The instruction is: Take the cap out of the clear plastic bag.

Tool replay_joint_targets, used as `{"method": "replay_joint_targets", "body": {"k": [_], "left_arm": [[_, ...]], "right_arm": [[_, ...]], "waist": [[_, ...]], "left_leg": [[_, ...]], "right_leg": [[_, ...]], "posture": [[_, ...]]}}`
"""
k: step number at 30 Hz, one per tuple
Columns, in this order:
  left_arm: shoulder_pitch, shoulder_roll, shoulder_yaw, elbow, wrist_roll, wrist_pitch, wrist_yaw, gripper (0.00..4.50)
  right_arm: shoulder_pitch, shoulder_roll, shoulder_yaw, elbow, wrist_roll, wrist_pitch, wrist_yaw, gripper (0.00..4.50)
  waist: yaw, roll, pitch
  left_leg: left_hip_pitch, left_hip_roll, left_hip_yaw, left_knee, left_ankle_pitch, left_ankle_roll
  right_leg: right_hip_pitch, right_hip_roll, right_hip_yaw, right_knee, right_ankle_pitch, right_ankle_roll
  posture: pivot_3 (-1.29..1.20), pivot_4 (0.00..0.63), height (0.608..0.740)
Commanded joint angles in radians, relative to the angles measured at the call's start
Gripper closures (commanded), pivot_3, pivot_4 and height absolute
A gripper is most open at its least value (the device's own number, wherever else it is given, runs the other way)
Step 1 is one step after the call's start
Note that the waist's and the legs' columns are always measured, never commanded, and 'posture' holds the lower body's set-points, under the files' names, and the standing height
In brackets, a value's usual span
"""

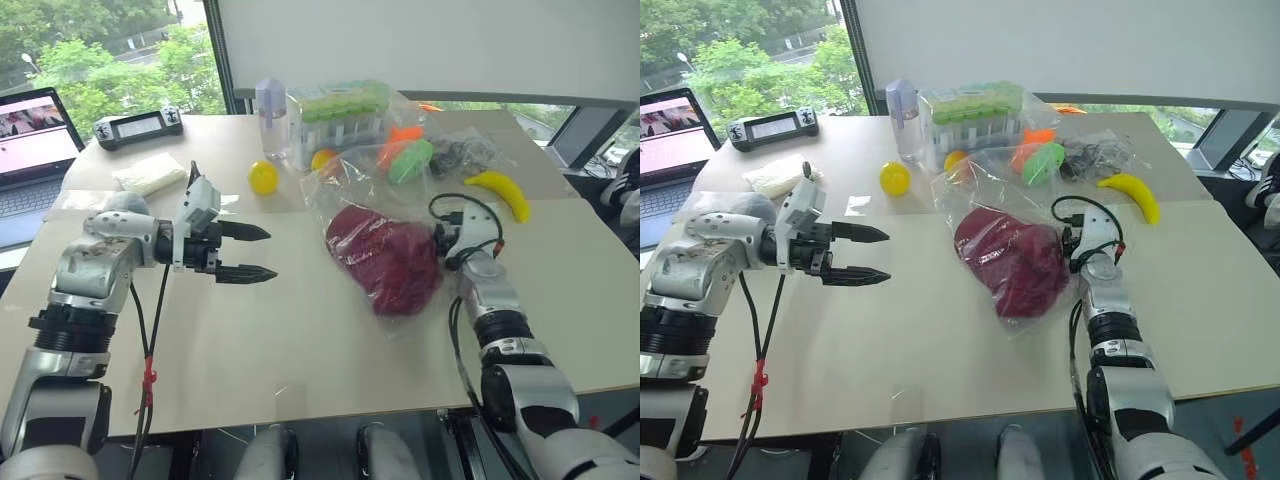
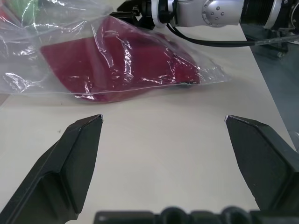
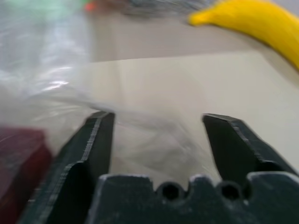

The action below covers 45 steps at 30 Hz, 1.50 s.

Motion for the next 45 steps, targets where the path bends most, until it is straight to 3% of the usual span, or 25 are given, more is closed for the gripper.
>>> {"method": "replay_joint_targets", "body": {"k": [1,8,14,19,23,29,40,45], "left_arm": [[-0.005,-0.002,0.013,-0.039,-0.008,-0.008,0.007,0.0],[0.0,-0.038,0.009,-0.075,-0.024,0.008,0.029,0.0],[-0.027,-0.081,-0.015,-0.054,-0.017,-0.004,0.024,0.0],[-0.055,-0.114,-0.034,-0.009,0.001,-0.028,0.02,0.0],[-0.075,-0.138,-0.045,0.001,0.013,-0.044,0.029,0.0],[-0.076,-0.134,-0.035,0.011,0.017,-0.06,0.023,0.0],[-0.077,-0.129,-0.034,0.017,0.029,-0.078,0.041,0.0],[-0.069,-0.125,-0.07,0.011,0.084,-0.126,0.03,0.0]], "right_arm": [[-0.017,-0.026,-0.022,-0.01,-0.003,-0.02,-0.016,0.01],[0.151,-0.22,-0.01,-0.1,-0.083,0.063,0.01,0.01],[0.468,-0.349,-0.04,-0.51,-0.036,0.248,0.17,0.01],[0.596,-0.373,0.042,-0.788,-0.033,0.347,0.311,0.01],[0.571,-0.337,0.214,-0.873,-0.102,0.409,0.378,0.01],[0.496,-0.251,0.367,-0.932,-0.128,0.433,0.479,0.01],[0.292,-0.012,0.479,-0.815,-0.162,0.397,0.501,0.01],[0.307,-0.021,0.474,-0.847,-0.169,0.428,0.533,0.01]], "waist": [[-0.001,0.0,0.0],[0.019,0.0,0.0],[0.026,0.001,0.0],[0.006,0.001,-0.001],[-0.002,0.001,-0.001],[-0.005,0.001,-0.001],[-0.004,0.001,-0.001],[0.016,0.001,-0.001]], "left_leg": [[0.0,0.0,0.0,0.0,0.0,0.0],[0.0,-0.001,0.0,0.0,-0.001,0.001],[-0.001,-0.001,0.0,-0.001,-0.001,0.002],[0.003,0.0,0.001,-0.001,-0.006,0.009],[0.008,0.0,0.003,-0.001,-0.006,0.01],[0.014,0.0,0.004,-0.001,-0.005,0.009],[0.012,0.001,0.005,-0.001,-0.005,0.008],[0.009,0.0,0.005,-0.001,-0.005,0.008]], "right_leg": [[0.0,0.0,0.0,0.0,0.0,0.0],[0.0,0.0,0.0,0.0,0.0,0.0],[0.001,-0.001,0.0,-0.002,-0.001,0.001],[0.002,0.0,0.005,0.0,-0.001,0.001],[0.002,0.001,0.009,0.0,-0.001,0.001],[0.004,0.002,0.012,0.003,0.0,-0.001],[0.001,0.003,0.013,0.005,0.001,-0.001],[0.001,0.003,0.012,0.006,0.001,-0.001]], "posture": [[0.0,0.15,0.74],[0.0,0.15,0.74],[0.0,0.15,0.74],[0.0,0.15,0.74],[0.0,0.15,0.74],[0.0,0.15,0.74],[0.0,0.15,0.74],[0.0,0.15,0.74]]}}
